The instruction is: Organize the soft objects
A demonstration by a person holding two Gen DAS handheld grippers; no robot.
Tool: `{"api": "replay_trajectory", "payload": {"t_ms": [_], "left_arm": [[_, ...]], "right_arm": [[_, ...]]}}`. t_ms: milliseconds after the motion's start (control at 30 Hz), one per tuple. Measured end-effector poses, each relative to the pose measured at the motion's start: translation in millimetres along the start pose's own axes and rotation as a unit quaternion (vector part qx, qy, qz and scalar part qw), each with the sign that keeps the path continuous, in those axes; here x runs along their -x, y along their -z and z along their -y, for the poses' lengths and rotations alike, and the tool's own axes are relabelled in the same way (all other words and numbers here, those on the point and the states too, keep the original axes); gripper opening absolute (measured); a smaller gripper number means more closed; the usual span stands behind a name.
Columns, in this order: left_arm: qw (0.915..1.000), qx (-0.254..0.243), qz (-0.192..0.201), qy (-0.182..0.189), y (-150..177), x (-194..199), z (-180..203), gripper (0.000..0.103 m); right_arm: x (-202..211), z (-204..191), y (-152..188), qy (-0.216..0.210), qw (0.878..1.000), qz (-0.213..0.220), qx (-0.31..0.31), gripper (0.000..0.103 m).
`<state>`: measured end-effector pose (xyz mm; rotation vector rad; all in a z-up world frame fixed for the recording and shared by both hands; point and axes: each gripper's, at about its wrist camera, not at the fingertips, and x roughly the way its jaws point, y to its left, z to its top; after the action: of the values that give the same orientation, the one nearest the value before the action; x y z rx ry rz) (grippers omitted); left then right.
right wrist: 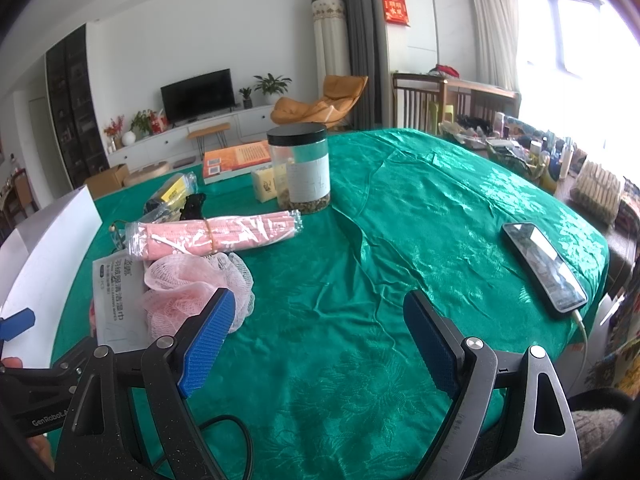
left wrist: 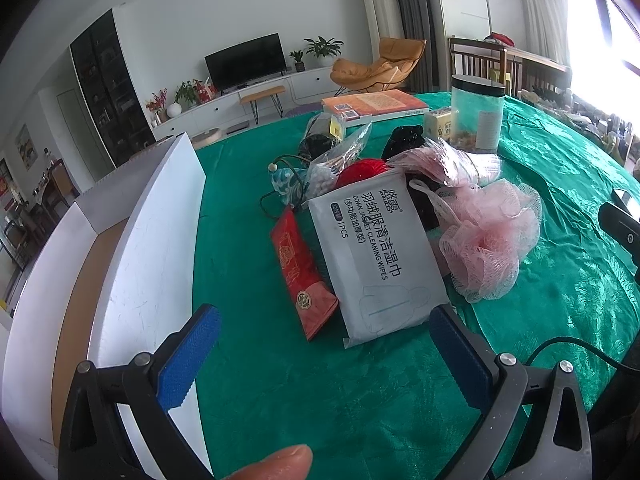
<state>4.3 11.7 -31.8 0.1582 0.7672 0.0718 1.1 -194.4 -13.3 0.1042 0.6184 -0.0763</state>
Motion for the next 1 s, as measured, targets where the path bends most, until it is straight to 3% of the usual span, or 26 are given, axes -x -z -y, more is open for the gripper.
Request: {"api": "replay_trajectory", "payload": {"t_ms": [800,867,1000], "left_arm": [[0.9999,0.012,0.005,-0.005,-3,1,-13,0.103],[0.9998,0.022,0.003,-0.002,-4,0,-19,0.103],[0.9997,0.024,-0.01,0.002,-3,-3,-21,0.103]], "right_arm": [[1,2,1,-0.007,1.0,-0.002,-0.009,0.088],[-2,7,-1,-0.031,0.999,-0.003,-0.018,0.088],[-24,-8,-4,-0.149,0.988,-0.023,-0.021,0.088]]}}
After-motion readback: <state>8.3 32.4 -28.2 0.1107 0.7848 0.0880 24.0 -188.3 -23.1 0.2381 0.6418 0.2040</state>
